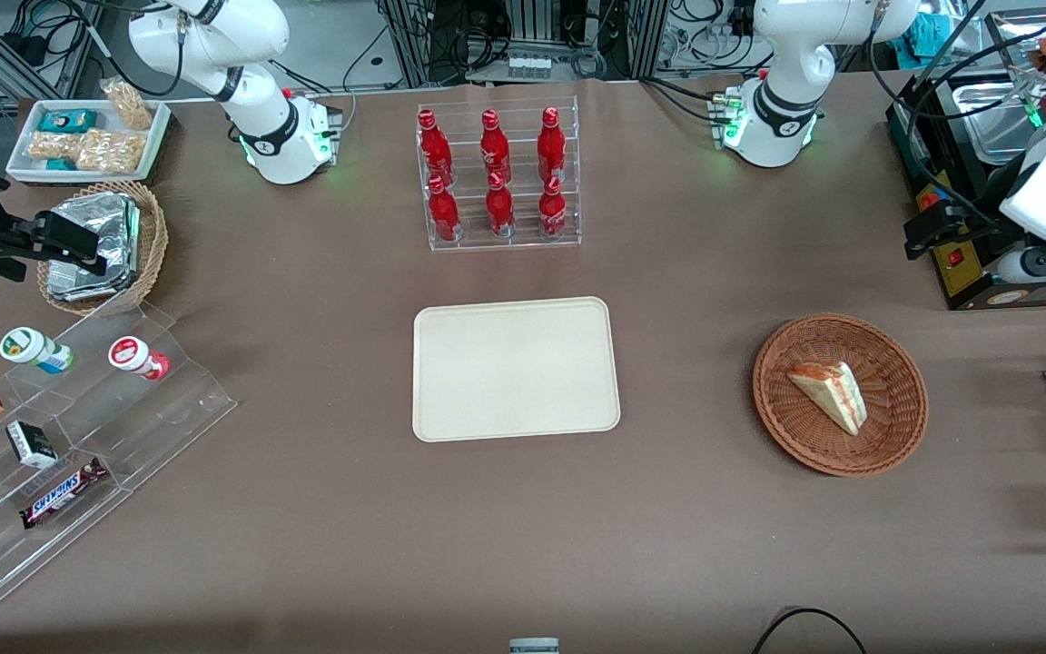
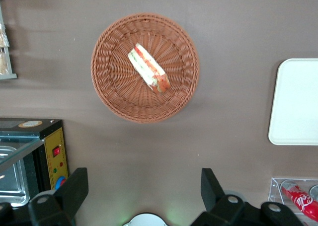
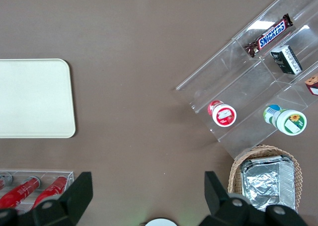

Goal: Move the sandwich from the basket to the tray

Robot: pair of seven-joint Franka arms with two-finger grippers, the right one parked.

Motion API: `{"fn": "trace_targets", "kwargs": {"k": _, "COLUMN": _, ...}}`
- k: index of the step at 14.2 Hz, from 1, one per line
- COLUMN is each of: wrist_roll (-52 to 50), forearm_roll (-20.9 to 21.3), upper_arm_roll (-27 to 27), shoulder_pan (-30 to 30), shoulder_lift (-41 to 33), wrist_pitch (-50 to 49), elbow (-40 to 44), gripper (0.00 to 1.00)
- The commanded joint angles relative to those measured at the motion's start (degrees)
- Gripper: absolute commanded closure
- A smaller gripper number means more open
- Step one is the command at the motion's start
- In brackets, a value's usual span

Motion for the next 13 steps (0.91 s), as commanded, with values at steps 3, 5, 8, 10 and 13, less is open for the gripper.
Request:
{"fn": "trace_targets", "kwargs": {"k": 3, "wrist_roll": 0.5, "forearm_roll": 1.0, "upper_arm_roll": 0.6, "shoulder_pan": 2.7, "shoulder_lift": 3.0, "wrist_pitch": 5.7, "elbow": -7.3, "gripper": 0.00}}
{"fn": "trace_targets", "kwargs": {"k": 5, "wrist_roll": 0.5, "forearm_roll": 0.9, "upper_arm_roll": 0.6, "shoulder_pan": 4.5, "shoulder_lift": 6.1, "wrist_pitch": 12.8, "elbow": -10.7, "gripper": 0.00}}
{"fn": "trace_targets", "kwargs": {"k": 8, "wrist_roll": -0.3, "forearm_roll": 0.9, "upper_arm_roll": 0.6, "shoulder_pan": 6.0, "shoulder_lift": 10.8, "wrist_pitch": 26.2, "elbow": -16.5, "gripper": 0.00}}
{"fn": "trace_targets", "kwargs": {"k": 10, "wrist_roll": -3.8, "forearm_roll": 0.0, "upper_arm_roll": 0.6, "shoulder_pan": 7.3, "shoulder_lift": 13.0, "wrist_pitch": 34.9, "elbow": -20.4, "gripper": 0.00}}
{"fn": "trace_targets", "kwargs": {"k": 13, "wrist_roll": -20.6, "forearm_roll": 0.1, "upper_arm_roll": 0.4, "shoulder_pan": 6.7, "shoulder_lift": 14.7, "wrist_pitch": 41.7, "elbow": -22.7, "gripper": 0.00}}
